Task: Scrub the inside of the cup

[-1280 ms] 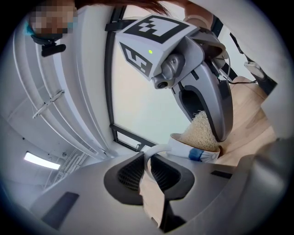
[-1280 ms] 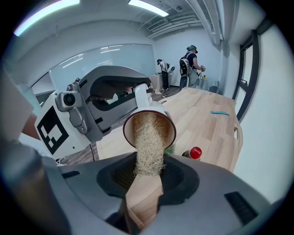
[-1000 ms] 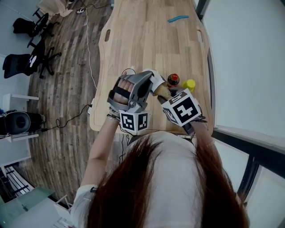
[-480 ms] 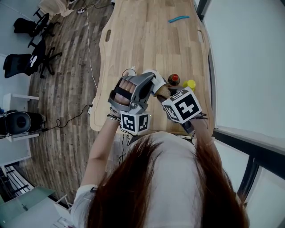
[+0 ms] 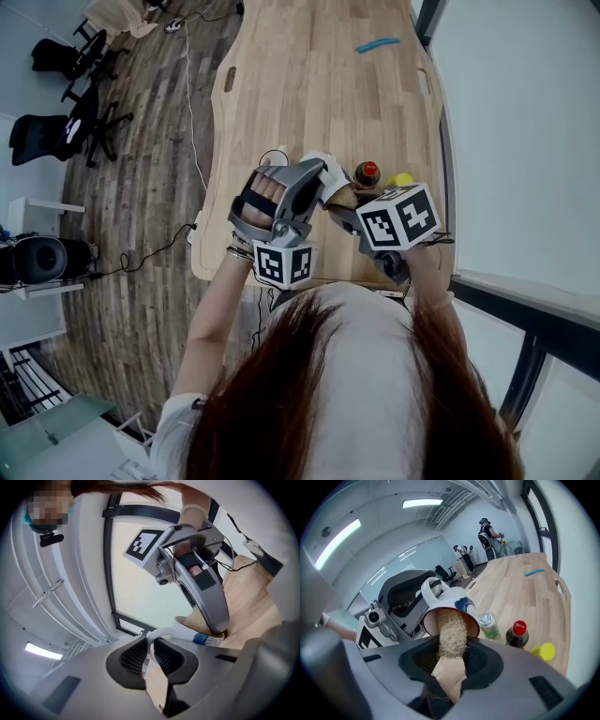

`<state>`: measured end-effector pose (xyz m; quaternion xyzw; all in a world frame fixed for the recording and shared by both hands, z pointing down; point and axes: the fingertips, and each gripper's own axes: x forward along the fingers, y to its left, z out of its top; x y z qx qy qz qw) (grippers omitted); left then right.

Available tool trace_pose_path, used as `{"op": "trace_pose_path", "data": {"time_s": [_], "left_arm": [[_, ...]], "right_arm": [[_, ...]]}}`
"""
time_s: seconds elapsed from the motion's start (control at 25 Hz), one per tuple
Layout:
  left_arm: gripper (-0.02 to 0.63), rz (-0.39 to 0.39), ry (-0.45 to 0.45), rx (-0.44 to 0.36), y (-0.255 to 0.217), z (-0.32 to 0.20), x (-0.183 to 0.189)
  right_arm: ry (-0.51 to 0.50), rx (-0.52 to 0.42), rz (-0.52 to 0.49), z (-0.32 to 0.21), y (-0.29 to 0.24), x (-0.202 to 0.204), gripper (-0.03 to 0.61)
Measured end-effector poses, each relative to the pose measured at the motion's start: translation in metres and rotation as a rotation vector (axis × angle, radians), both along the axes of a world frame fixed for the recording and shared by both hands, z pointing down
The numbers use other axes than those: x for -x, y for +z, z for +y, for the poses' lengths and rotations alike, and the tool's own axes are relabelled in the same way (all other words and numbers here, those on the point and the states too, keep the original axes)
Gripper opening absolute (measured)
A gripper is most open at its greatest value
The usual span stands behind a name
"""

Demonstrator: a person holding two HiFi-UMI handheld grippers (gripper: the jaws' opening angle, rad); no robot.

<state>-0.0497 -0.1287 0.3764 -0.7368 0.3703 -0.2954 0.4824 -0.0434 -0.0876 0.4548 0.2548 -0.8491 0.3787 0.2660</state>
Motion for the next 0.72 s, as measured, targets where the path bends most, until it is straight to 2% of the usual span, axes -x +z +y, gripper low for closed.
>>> {"op": "trace_pose_path", "data": {"time_s": [0.28,0.72], "left_arm": [[0.046,0.014,0.006,-0.008,-0.004,0.002,0.000],[0.046,0.031,0.006,-0.016,-0.006,0.002,0.000]], "right_arm": [[0.045,0.102,-0.173,0.002,-0.007,0.004,0.140],[0.113,0.201,-0.357,-0.001,-0.015,0.006,0.138]]}}
